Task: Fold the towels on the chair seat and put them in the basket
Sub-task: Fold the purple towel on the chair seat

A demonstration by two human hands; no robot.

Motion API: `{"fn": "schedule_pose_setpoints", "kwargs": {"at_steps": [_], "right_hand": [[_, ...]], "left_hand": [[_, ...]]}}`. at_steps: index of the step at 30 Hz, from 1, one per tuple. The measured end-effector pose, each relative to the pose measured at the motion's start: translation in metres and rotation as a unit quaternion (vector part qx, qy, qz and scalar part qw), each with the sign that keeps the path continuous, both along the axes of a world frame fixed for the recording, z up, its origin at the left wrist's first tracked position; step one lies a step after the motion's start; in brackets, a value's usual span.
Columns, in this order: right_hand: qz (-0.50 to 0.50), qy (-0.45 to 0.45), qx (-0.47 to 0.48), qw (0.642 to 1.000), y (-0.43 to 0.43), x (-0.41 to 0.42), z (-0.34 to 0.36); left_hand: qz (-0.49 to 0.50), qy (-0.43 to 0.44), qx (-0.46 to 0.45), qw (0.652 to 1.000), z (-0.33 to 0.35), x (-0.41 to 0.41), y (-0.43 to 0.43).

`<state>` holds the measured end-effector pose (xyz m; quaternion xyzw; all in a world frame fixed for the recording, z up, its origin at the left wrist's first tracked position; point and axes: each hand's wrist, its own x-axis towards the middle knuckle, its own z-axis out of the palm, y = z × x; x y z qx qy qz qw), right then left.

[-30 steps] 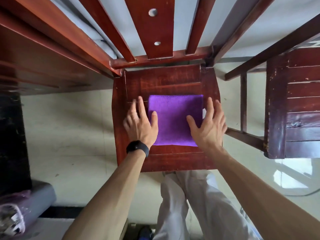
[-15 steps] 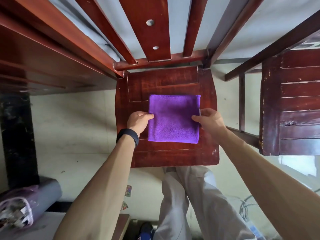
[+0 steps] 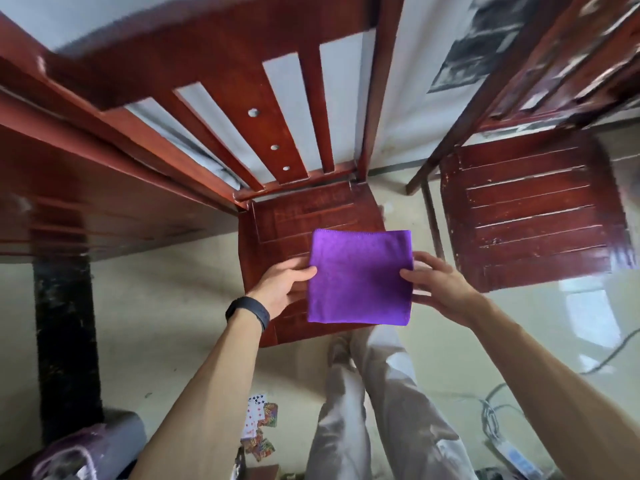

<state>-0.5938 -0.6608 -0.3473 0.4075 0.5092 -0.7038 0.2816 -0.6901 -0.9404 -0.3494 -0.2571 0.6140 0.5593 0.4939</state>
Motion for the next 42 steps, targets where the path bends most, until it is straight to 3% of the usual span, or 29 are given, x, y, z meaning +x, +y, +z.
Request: {"fn": "schedule_pose_setpoints", "kwargs": {"at_steps": [8,18,28,42], "right_hand": [[-0.132,0.152,0.099,0.975,0.054,0.072,0.206],[-0.336,0.261,0.23,0.875,0.16,0.21,0.372],[-0.481,0.274,0.323,0.767,0.348,0.362,0.434],[-0.567,0.291,0.385,0.668,0.59,0.53,0.48]], "left_hand": [[-0.062,0.083,0.127,0.986,0.176,0.011,0.092],[-0.275,0.184,0.222,0.917,0.341,0.051,0.3],[-0.427,0.209,0.295,0.829,0.422,0.17,0.584],[-0.524,0.215,0.369,0.737,0.484,0.336,0.888]]}}
